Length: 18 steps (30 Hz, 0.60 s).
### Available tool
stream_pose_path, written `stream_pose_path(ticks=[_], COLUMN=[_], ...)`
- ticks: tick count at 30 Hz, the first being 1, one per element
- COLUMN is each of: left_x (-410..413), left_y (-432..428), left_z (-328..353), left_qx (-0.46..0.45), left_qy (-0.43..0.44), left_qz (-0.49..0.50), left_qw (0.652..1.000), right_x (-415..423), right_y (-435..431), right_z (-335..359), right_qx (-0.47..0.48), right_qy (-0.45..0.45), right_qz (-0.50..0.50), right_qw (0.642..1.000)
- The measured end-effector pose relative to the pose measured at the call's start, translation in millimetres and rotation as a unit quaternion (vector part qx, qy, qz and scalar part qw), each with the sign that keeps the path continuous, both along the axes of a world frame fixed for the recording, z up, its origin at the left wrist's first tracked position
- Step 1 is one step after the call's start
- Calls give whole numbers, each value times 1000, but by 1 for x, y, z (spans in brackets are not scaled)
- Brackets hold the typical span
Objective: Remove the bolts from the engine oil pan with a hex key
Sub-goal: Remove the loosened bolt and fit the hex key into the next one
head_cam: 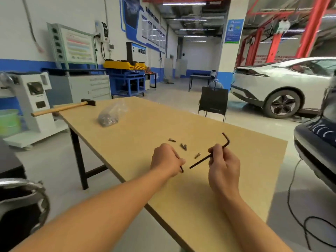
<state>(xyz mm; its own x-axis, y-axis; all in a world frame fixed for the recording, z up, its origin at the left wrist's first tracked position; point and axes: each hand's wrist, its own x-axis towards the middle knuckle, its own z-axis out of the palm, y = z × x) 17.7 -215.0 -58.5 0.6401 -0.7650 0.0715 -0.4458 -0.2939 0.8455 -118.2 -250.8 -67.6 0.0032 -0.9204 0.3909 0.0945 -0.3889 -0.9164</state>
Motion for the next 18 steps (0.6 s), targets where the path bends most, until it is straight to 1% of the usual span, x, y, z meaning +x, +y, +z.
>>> stream_pose_path(ticks=[3,5,7,9,11,14,16,18], left_x=[7,14,22,30,42,61,74,85], left_y=[-15,-17,-8,14,48,113,163,216], left_z=[2,5,11,21,38,77,103,127], left_qx=[-1,25,58,87,102,99,109,123], left_qy=[8,16,10,3,-64,-196,-236,-261], left_qz=[4,4,-16,-57,-112,-177,-194,-201], left_qw=[1000,1000,998,995,986,959,946,936], right_x=[6,6,4,3,7,30,58,90], right_y=[-10,-14,-16,-15,-5,35,75,123], right_z=[-7,-11,-13,-13,-10,6,27,56], right_qx=[-32,-40,-38,-36,-50,-112,-159,-193], right_qy=[32,59,71,79,101,155,167,132], right_qz=[-5,3,-3,-6,11,93,154,221], right_qw=[999,997,997,996,994,977,961,947])
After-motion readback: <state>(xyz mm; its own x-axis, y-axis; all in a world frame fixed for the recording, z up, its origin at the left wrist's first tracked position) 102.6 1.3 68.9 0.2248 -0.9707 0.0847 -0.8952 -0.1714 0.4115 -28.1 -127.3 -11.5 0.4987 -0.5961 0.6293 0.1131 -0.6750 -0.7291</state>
